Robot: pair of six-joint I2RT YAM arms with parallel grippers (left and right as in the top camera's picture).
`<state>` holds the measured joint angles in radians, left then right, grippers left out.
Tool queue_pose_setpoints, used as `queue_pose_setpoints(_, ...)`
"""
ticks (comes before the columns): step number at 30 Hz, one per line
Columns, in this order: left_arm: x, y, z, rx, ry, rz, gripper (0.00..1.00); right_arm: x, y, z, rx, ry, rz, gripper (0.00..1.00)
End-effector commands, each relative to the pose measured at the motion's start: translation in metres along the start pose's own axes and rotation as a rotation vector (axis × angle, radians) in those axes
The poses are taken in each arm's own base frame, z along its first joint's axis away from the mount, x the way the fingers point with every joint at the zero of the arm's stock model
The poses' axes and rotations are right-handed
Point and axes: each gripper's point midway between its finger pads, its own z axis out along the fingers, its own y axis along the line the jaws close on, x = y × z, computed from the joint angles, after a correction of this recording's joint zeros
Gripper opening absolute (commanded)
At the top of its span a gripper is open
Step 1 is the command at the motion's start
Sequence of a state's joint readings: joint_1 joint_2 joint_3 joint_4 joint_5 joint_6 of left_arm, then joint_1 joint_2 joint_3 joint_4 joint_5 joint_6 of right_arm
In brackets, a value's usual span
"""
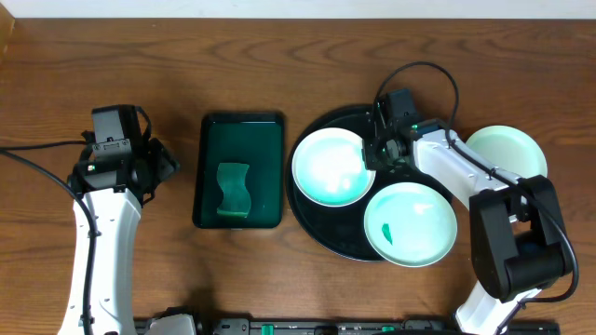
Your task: Clean dirty plates on tray and stack at the side
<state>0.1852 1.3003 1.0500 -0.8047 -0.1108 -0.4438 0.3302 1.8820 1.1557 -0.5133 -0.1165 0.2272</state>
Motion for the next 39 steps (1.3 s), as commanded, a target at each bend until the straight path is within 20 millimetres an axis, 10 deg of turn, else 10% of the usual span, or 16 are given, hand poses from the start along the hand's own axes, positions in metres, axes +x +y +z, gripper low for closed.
queue_pose_setpoints(1,-0.006,0.000,-0.005,0.002,-0.021,-0.002,0.80,0.005,0.003,0.000,0.002,-0.004,-0.011,0.20)
queue_pose_setpoints(23,-0.006,0.000,-0.005,0.002,-0.021,-0.002,0.80,0.002,0.003,0.005,-0.005,-0.036,-0.012,0.01)
queue_pose_setpoints(39,-0.006,0.000,-0.005,0.002,-0.021,-0.002,0.81,-0.019,0.009,-0.042,-0.023,-0.147,-0.068,0.01)
